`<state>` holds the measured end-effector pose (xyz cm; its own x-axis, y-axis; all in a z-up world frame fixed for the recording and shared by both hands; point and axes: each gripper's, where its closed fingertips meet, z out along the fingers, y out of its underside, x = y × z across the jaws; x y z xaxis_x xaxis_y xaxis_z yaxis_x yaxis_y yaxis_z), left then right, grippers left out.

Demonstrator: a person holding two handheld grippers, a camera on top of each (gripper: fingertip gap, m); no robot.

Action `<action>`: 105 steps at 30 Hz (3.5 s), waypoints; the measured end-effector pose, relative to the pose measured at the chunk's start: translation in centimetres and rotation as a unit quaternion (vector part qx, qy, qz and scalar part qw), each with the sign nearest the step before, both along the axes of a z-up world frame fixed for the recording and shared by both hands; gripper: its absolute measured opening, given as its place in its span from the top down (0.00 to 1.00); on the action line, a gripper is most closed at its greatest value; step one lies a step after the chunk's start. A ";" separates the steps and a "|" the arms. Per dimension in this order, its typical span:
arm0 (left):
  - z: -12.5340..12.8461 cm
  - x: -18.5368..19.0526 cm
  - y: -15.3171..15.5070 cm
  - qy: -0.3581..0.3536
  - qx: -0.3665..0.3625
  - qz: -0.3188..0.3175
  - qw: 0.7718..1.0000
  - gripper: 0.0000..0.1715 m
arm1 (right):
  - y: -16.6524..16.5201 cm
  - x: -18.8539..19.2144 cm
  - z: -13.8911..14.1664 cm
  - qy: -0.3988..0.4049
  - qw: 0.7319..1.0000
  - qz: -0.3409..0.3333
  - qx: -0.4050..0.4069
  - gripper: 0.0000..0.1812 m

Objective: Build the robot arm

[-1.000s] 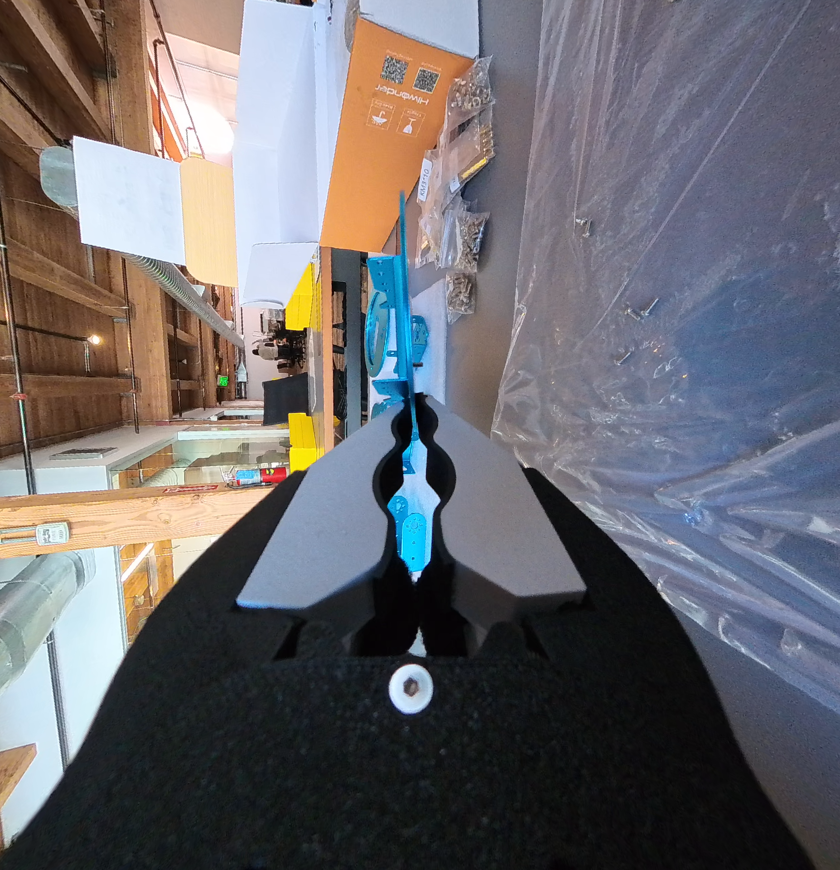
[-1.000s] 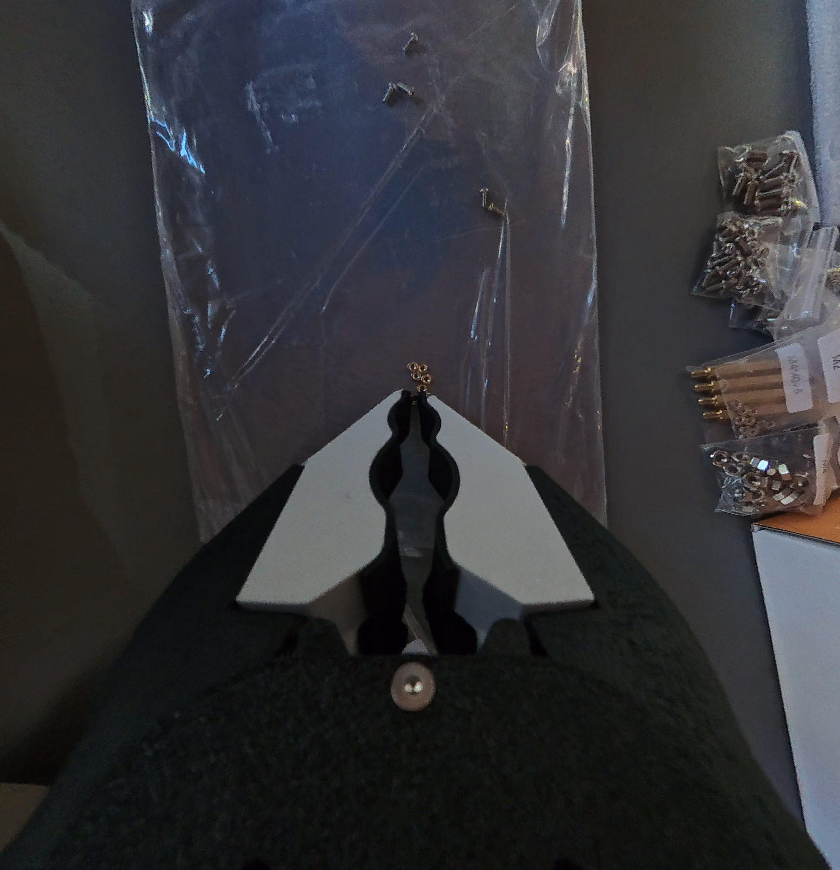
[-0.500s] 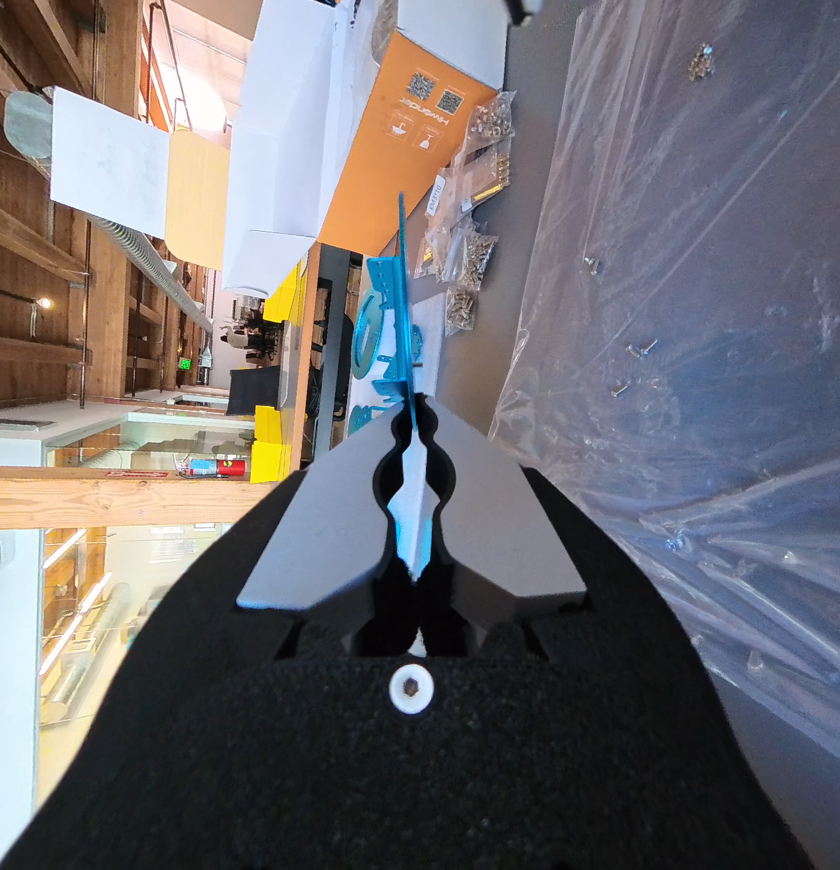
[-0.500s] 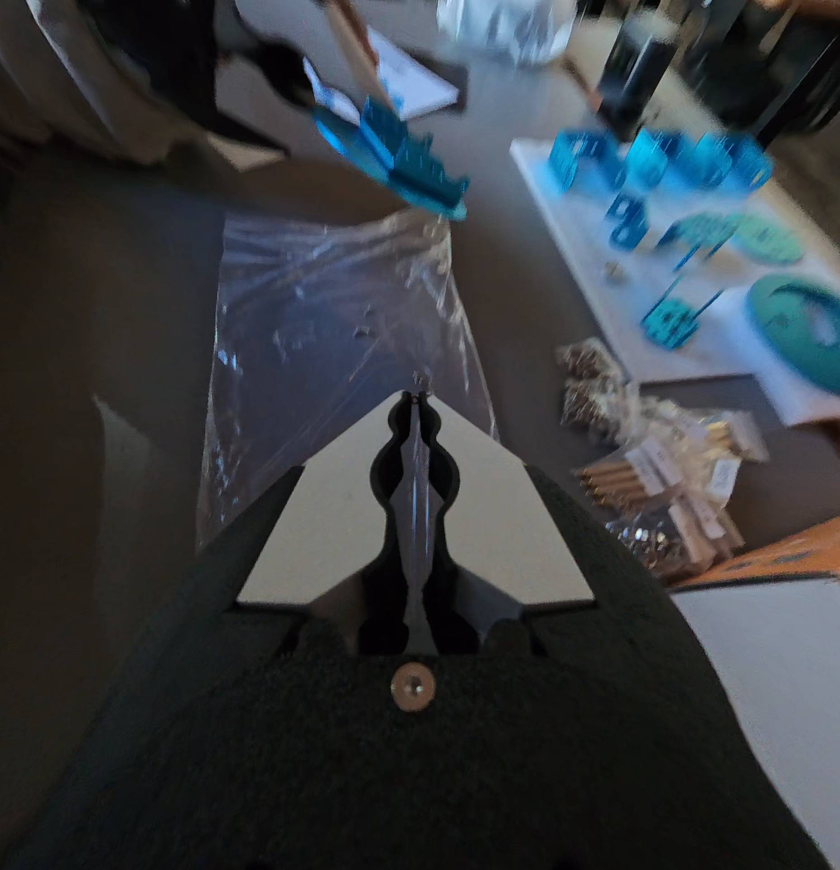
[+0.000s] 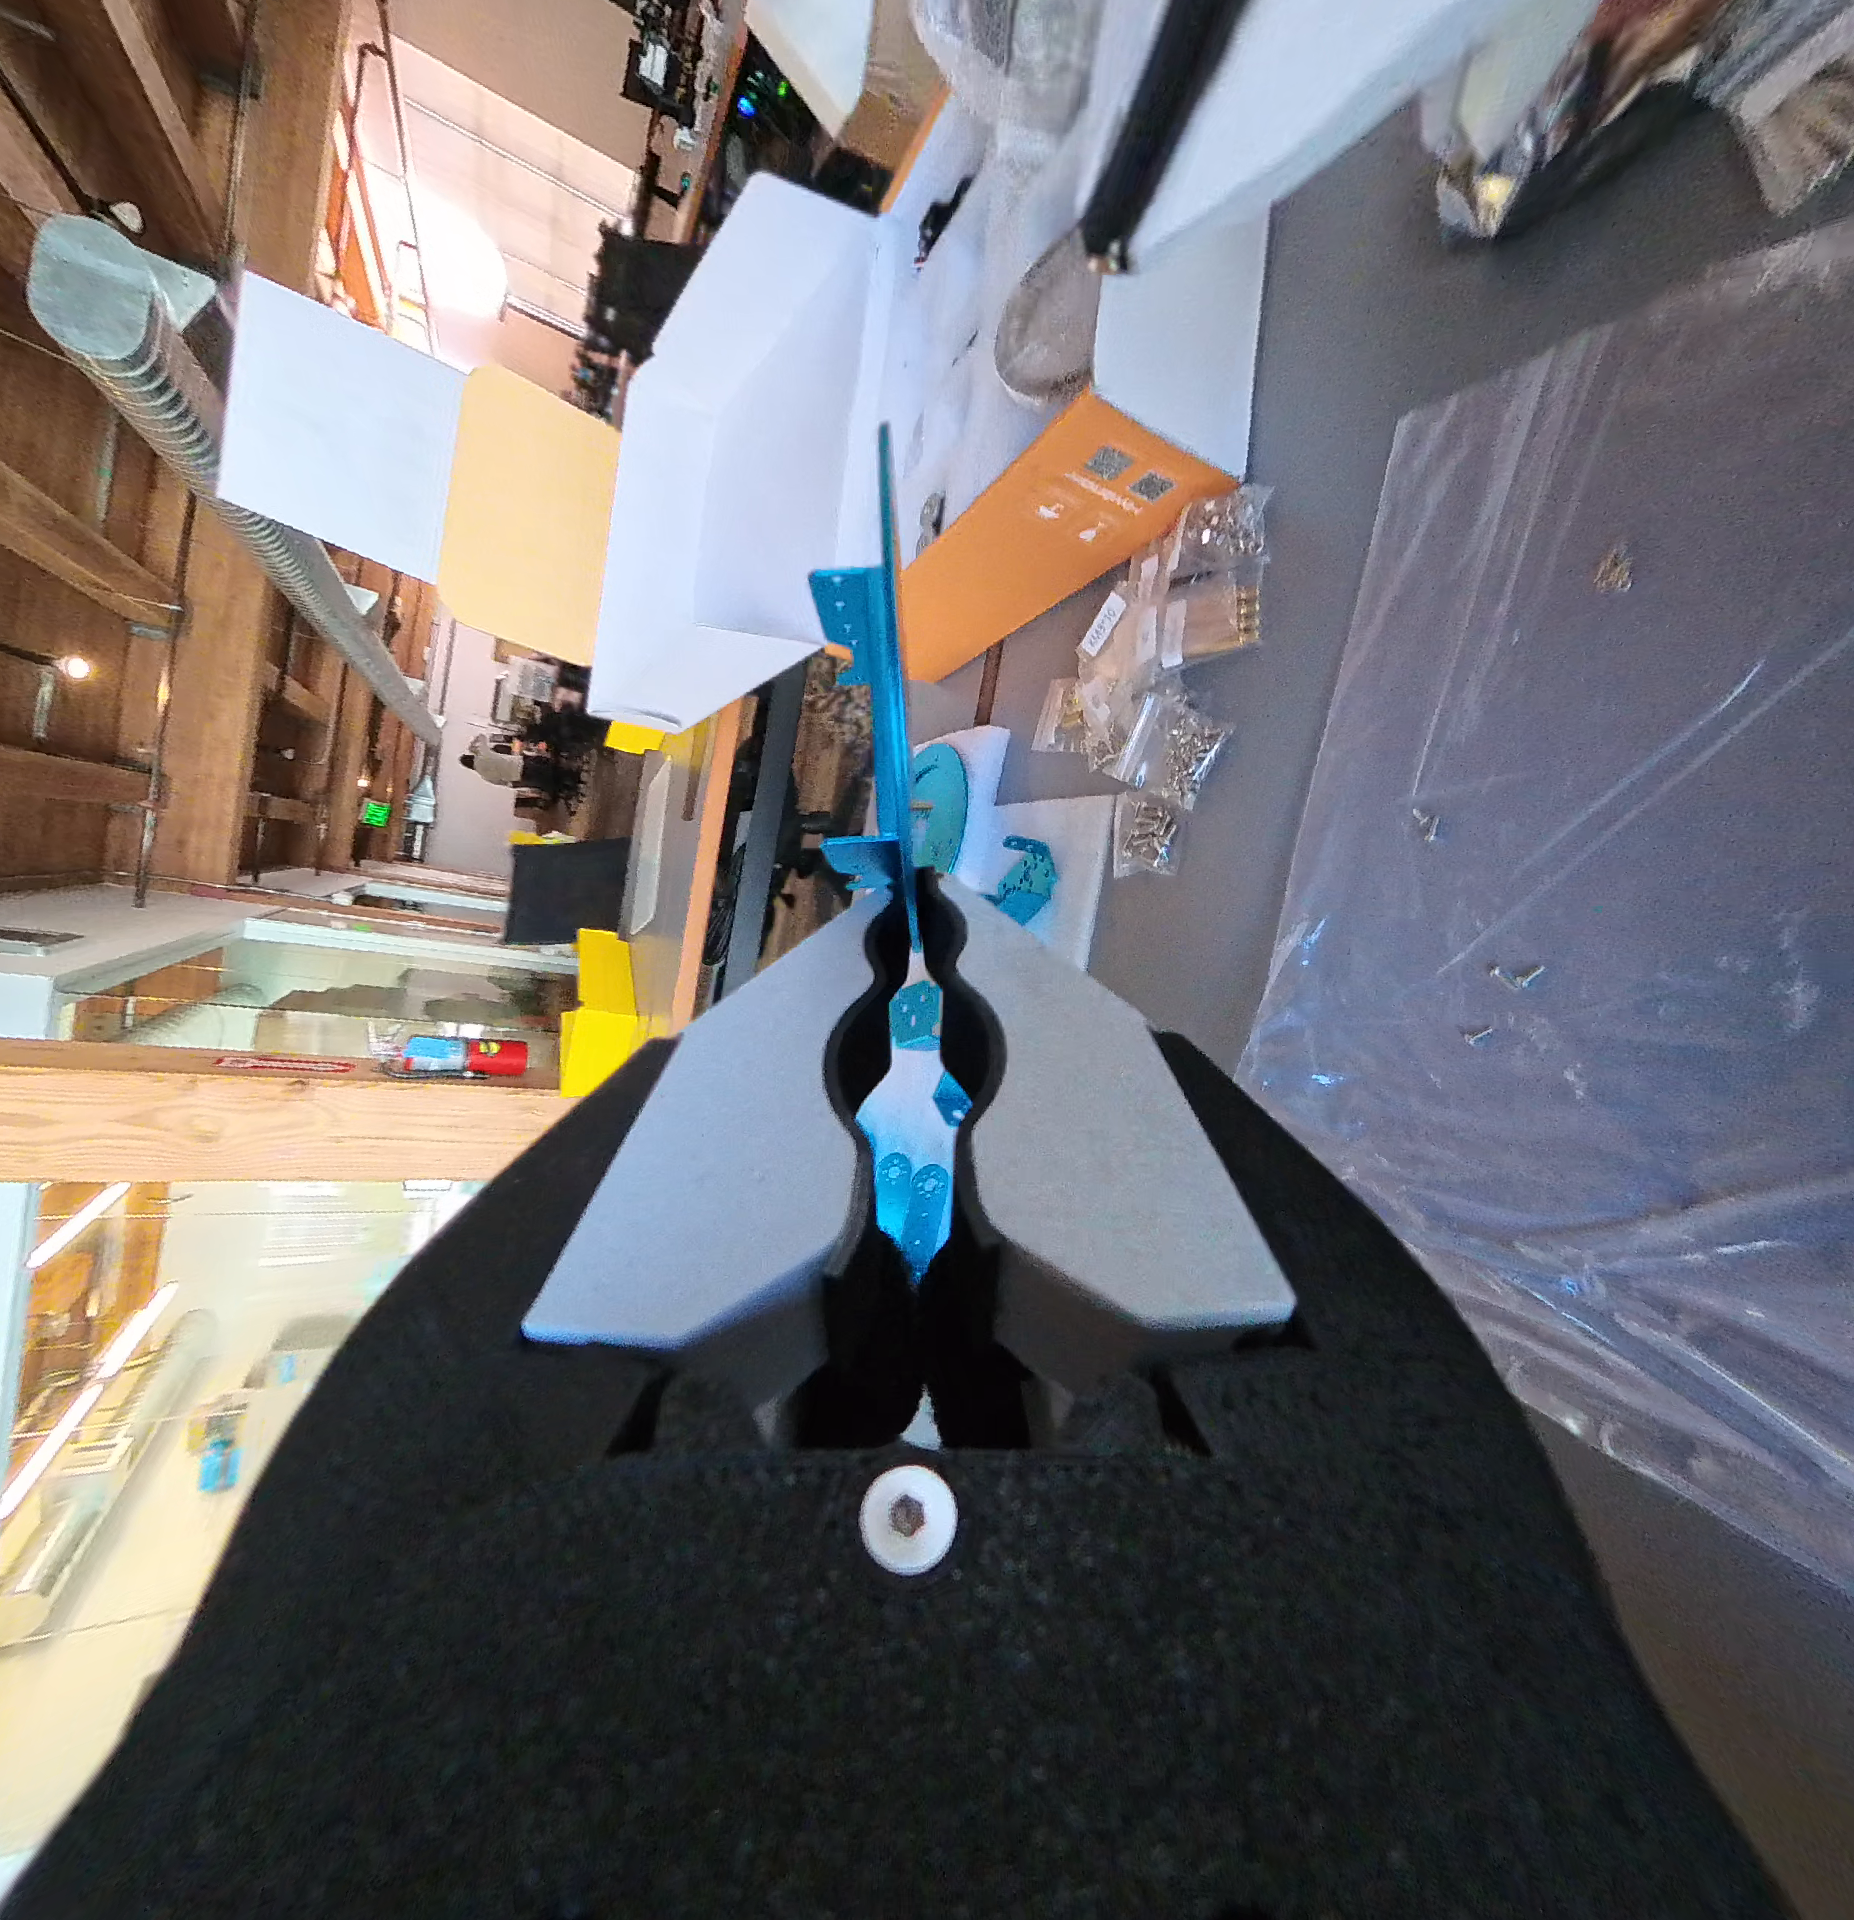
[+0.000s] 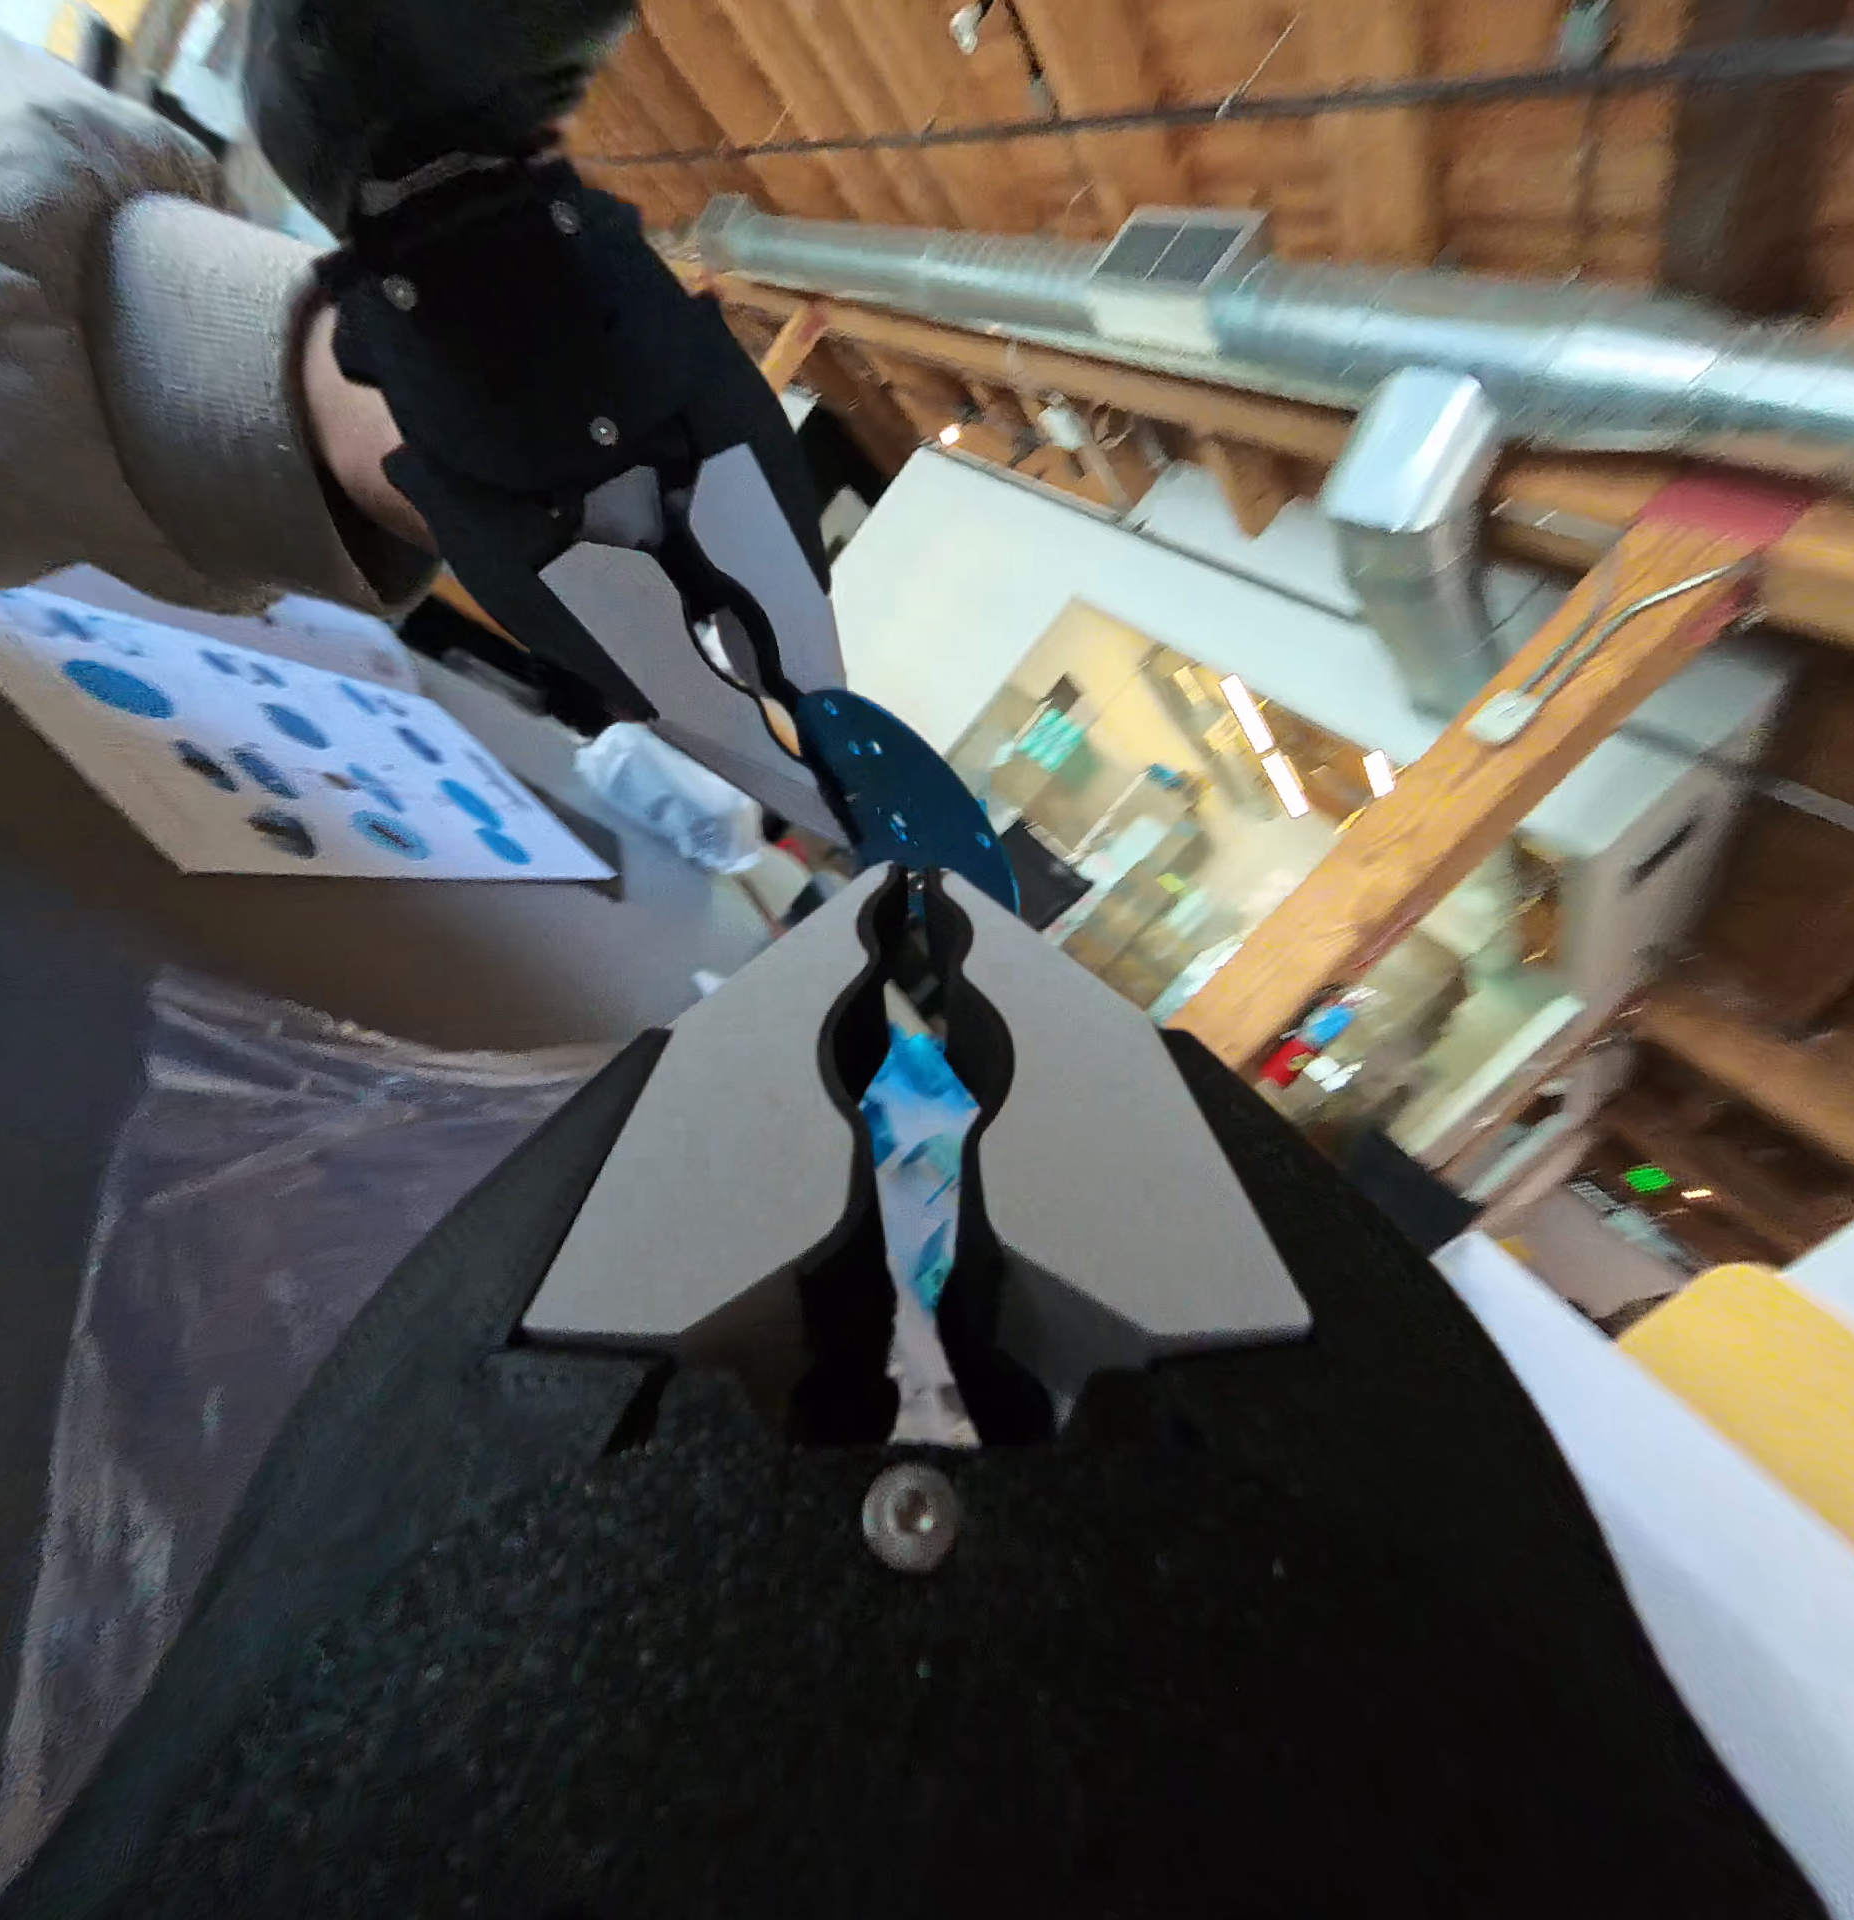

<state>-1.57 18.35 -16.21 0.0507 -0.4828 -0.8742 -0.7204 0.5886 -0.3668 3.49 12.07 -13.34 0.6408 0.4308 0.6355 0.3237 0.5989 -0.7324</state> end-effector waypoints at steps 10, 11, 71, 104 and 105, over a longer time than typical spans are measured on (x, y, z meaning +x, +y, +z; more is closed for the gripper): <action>7.5 1.1 -4.9 0.007 -0.027 -0.007 1.000 1.00 | -5.1 -2.2 7.3 0.120 0.973 -0.097 0.169 1.00; 8.0 1.3 -5.7 0.009 -0.025 -0.009 1.000 1.00 | -5.5 -2.5 7.9 0.133 0.969 -0.100 0.181 0.99; -4.8 -8.3 6.6 -0.036 -0.130 0.093 0.986 1.00 | 5.7 -9.1 -19.4 -0.333 0.809 0.106 -0.473 0.88; -5.0 -8.9 6.6 -0.024 -0.136 0.057 0.989 1.00 | 6.3 -8.9 -21.6 -0.362 0.771 0.146 -0.503 0.97; -5.0 -8.9 6.6 -0.024 -0.136 0.057 0.989 1.00 | 6.3 -8.9 -21.6 -0.361 0.771 0.146 -0.504 0.98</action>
